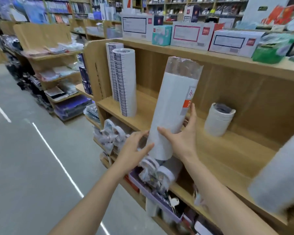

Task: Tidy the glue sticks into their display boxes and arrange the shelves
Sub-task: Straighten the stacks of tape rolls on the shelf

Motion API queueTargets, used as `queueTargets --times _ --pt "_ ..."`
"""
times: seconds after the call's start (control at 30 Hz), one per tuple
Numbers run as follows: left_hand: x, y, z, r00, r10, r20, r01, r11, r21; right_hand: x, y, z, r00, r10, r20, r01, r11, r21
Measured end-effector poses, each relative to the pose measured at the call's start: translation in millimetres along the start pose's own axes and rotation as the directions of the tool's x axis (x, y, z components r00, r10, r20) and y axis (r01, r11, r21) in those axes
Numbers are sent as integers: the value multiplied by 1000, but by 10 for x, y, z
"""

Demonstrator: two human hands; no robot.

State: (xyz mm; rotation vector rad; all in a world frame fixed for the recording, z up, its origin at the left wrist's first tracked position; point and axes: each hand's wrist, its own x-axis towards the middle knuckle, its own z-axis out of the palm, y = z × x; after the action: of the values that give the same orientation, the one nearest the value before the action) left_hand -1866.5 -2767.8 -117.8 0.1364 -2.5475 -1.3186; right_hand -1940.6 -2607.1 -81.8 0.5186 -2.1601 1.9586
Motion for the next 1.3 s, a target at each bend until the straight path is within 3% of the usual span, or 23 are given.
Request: queueTargets --times 0.3,0.57,0.73,0.93,1.1,1.2,1.3 --pt "1595 -869 -143 982 134 133 -137 990 17 1091 617 862 976 45 -213 -72 990 -123" --pt "2244 -1164 14 955 189 227 -181 982 -54 1417 892 1142 954 57 -296 -128 965 -228" --pt "2302 -1198 85 960 199 196 -188 979 -73 1397 948 1162 943 62 -328 -142 963 -229" --pt "2240 -1194 138 965 202 168 -202 979 -22 1347 928 1043 977 79 -199 -137 944 -299" --pt "1880 -1017 248 958 285 -38 -279 953 121 957 938 654 986 77 -148 -136 881 -453" --pt "1575 -847 494 902 431 19 -429 889 161 565 977 257 978 97 -184 -186 808 -559" --pt "1227 -625 867 845 499 194 -532 825 191 108 1035 -178 973 119 -196 -220 729 -648"
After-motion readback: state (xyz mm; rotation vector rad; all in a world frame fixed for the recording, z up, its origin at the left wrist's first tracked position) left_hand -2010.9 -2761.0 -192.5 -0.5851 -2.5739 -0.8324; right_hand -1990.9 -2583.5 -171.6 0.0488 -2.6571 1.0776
